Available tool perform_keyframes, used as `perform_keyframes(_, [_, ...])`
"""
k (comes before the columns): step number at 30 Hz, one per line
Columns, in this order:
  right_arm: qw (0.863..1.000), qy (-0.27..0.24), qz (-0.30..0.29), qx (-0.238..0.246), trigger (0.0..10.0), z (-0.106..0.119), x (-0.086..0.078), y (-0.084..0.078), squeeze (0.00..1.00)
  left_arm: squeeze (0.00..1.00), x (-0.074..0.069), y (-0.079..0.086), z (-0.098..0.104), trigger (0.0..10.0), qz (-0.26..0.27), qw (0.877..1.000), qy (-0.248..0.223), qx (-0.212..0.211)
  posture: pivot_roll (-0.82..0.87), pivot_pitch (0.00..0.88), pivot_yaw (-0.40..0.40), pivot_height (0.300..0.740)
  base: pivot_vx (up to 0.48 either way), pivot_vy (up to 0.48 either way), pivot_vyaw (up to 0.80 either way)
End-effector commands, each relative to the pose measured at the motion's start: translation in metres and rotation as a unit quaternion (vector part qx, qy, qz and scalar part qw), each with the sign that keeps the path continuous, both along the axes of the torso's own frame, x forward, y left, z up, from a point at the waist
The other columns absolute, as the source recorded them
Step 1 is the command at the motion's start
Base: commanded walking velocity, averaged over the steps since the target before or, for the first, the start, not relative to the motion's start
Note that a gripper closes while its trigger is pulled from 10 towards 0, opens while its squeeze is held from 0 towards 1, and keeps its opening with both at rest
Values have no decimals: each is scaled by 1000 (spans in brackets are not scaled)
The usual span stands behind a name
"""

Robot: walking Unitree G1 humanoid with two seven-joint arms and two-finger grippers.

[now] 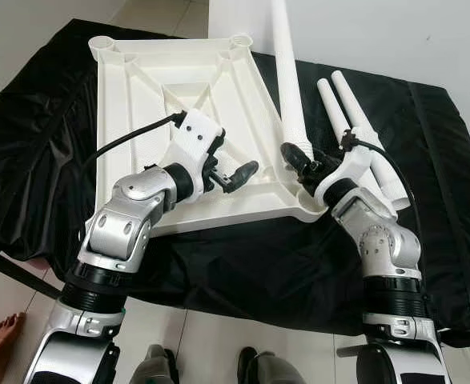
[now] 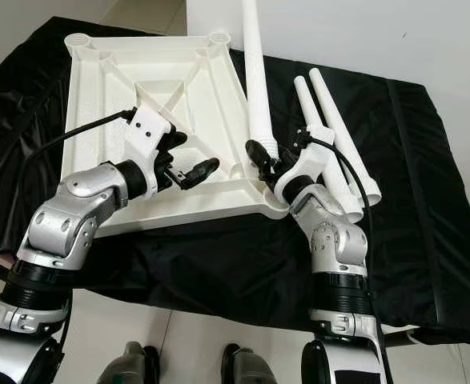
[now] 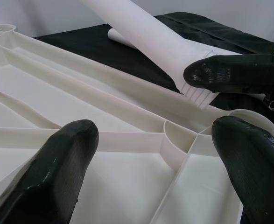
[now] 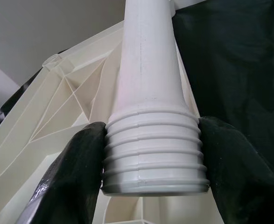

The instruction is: Building children table

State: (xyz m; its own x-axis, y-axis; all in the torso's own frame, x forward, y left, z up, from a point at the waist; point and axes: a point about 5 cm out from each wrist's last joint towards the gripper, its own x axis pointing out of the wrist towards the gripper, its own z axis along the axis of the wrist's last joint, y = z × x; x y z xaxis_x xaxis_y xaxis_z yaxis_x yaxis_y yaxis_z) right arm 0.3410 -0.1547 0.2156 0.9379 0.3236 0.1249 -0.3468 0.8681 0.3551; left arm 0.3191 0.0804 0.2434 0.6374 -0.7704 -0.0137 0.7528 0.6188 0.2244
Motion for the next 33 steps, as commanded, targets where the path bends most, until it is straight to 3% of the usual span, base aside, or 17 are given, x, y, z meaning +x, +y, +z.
perform_keyframes(1, [1000,-17,-8,11,10000,4,-3,-4,0,0,0,-2,0,10000,7,1000,-4,0,57,149,-58,740,0,0,0])
perform_keyframes(33, [999,-31,-31,1,10000,4,-4,-10,0,0,-2,-3,-1,10000,-3,1000,-6,2,58,160,-57,740,0,0,0])
